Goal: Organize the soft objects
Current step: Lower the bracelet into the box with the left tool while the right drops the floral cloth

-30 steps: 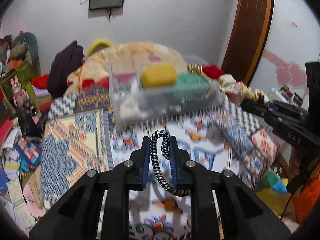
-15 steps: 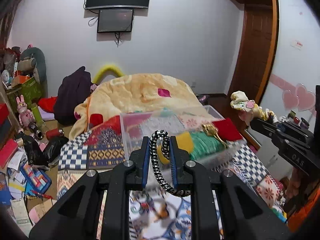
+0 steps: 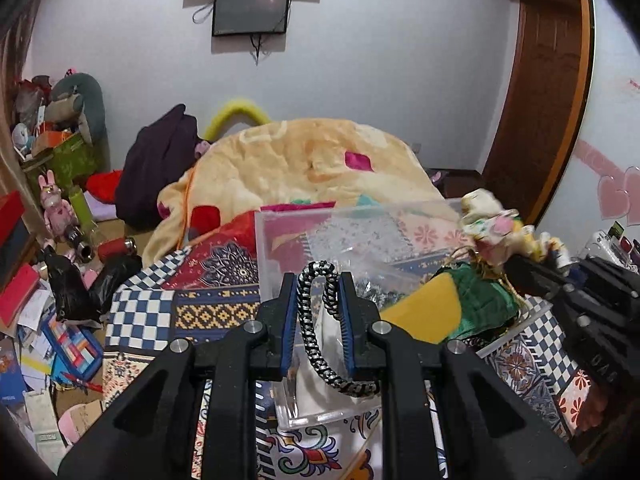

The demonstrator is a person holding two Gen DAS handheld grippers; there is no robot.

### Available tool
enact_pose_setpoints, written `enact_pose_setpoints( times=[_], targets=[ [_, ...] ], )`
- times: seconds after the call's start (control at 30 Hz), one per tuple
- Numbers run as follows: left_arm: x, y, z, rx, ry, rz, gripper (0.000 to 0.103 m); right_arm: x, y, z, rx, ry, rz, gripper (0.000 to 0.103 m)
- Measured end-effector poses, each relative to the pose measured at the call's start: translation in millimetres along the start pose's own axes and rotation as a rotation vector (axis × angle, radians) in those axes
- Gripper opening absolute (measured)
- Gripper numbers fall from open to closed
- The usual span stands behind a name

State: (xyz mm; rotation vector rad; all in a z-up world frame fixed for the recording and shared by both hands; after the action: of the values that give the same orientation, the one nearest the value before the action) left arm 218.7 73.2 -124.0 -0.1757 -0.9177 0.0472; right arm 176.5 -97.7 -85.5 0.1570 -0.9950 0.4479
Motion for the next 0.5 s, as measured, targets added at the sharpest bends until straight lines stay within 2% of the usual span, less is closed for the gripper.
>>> enact_pose_setpoints(
  times=[0.1,0.17,0.2,0.23,0.3,0.43,0.5],
  targets=[
    [-2.7,-0.8,-2.9,0.002,0.007,-0.005,0.02,-6.7,2.1,-11.1,0.002,0.041,0.012,0.016],
    [-4.0,-1.3,-4.4,-0.005,0.016,-0.007,0.029,-11.2,1.3,-15.0,-0.003,0.062,0.022,0.016],
    [-4.6,-1.3,-4.3,-0.005,0.017,-0.007,0.037,-12.3,1.4,-15.5,-0.004,0.068,0.028,0.016],
    [-5.1,-1.7,-3.8,-0.004,0.016,-0.007,0.046,-12.9,1.4,-15.7,-0.004,0.072,0.033,0.019],
    [-6.3,-2.3,-1.4,-0.002,0.01,-0.006,0.053,-13.3,1.6,-14.6,0.008,0.083,0.043,0.027],
    [-8.2,-3.0,3.9,-0.017,0.011,0.001,0.055,-11.6,1.6,-10.3,0.013,0.082,0.056,0.046],
    [-7.9,-3.6,8.7,-0.025,0.008,0.0,0.055,-10.4,1.6,-6.4,0.02,0.081,0.054,0.048]
  ],
)
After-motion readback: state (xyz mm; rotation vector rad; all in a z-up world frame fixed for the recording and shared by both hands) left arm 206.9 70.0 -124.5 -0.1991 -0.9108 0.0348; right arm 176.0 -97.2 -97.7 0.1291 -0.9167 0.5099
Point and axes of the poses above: each gripper's, at about its wrist camera, not at the fingertips, and z roughly against the way its jaws point, y to its left, x to its top, the point moved 2 cm from there along -z, roughly the way its jaws point, and after that the axes turned 8 degrees about -x, right-handed, at the moved point
